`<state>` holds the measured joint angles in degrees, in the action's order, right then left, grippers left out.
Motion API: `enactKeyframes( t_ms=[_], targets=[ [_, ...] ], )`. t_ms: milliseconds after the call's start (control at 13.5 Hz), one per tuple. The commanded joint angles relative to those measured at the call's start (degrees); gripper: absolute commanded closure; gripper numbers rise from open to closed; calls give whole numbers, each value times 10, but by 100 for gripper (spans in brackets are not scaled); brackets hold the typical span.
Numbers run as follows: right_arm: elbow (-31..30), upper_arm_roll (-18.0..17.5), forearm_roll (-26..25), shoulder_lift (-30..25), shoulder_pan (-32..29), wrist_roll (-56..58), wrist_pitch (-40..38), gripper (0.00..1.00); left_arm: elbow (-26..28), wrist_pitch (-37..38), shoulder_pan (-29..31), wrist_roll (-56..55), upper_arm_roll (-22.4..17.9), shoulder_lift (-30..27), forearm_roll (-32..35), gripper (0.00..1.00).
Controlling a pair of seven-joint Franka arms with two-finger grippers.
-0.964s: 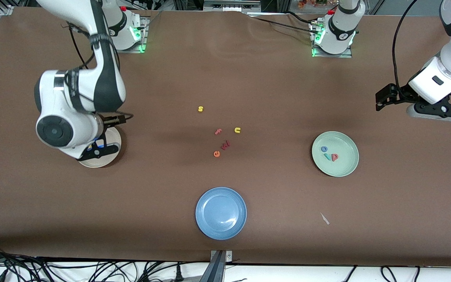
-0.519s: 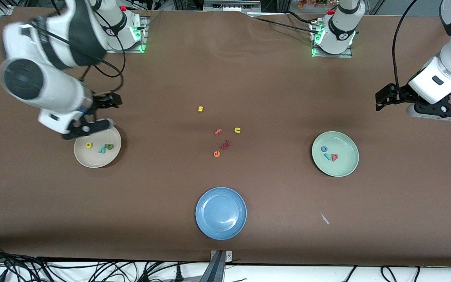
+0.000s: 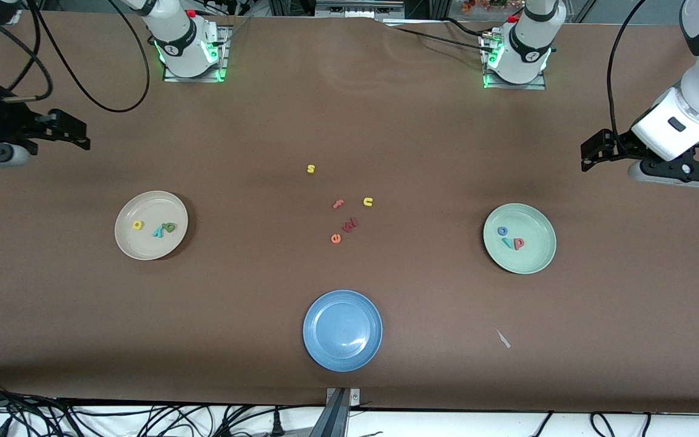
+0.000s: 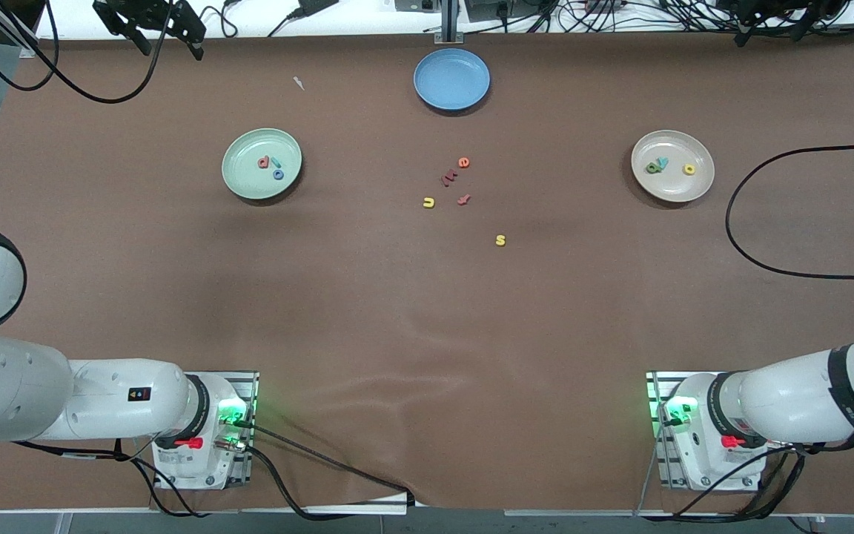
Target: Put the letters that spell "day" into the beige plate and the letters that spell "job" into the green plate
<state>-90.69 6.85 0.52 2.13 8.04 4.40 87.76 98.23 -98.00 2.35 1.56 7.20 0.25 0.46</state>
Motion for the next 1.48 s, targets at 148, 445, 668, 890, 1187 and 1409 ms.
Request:
enactKeyframes(
  t_ms=[148,445,668,890,1187,1409],
  targets=[
    [-24,-19,-3,-14,-25,1,14,0,-2,8,-1,10,-1,-6,-9,0],
    [-46,-25,-6,-25,-32,-11,23,0,-2,8,-1,12,-1,-6,-9,0],
    [-46,-25,-6,-24,-33,-34,27,0,-2,8,-1,12,-1,-6,-9,0],
    [-44,-25,-6,-22,-31,-33,42,0,-2,8,-1,12,-1,-6,-8,0],
    [-44,-25,-25,-20,-23,-32,71,0,-2,8,-2,10,-1,-6,-9,0],
    [-44,-26,-25,-18,-21,-31,81,0,-2,8,-2,9,0,-6,-8,0]
  ],
)
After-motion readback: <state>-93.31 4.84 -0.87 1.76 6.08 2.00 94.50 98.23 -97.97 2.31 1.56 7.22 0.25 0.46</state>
